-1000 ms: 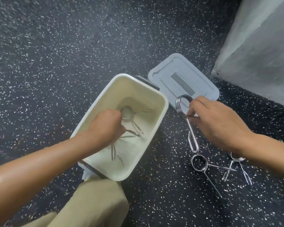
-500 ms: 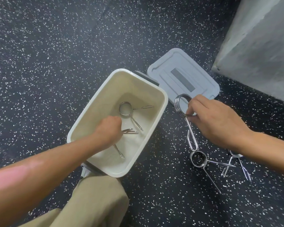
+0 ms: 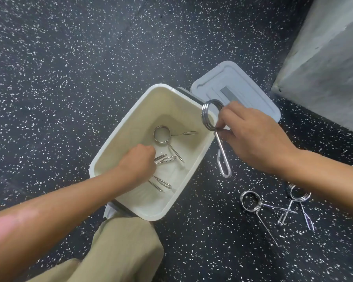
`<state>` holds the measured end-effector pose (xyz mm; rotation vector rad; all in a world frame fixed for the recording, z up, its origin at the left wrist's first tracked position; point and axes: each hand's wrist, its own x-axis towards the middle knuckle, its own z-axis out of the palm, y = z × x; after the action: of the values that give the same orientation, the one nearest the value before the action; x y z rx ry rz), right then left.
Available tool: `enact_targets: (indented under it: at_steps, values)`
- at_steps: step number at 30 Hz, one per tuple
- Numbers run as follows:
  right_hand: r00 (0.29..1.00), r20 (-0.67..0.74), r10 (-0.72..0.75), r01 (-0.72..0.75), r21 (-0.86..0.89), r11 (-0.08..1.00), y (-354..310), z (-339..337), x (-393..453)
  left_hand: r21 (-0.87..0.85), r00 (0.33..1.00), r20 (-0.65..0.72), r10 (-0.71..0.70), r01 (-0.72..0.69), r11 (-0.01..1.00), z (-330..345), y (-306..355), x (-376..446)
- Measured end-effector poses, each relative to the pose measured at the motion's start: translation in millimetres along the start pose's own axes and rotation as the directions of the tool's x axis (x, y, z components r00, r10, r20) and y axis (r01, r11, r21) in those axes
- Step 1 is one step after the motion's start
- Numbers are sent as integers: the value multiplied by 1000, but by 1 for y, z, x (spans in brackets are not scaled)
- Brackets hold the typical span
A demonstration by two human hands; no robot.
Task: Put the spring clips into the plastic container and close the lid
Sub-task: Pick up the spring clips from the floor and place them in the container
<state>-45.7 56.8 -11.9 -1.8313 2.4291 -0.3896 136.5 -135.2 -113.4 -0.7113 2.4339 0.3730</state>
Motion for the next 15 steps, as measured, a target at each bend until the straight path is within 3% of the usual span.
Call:
enact_targets:
  at_steps: [4,9,12,15]
  values:
    - [990,-23,-137,135,-62,989,-13,10,34,-55,996,-93,11,-16,998,-8,-12,-13]
    - [924,38,-380,381,-176,908,-27,34,69,-104,982,-187,11,-31,994,-26,-29,-34]
    - [889,144,-435,456,-196,868,-29,59,85,-100,976,-217,20,-42,994,-36,-34,-44]
    - [868,298,-397,462,-192,866,-26,83,98,-123,973,-229,35,-64,990,-42,-34,-51]
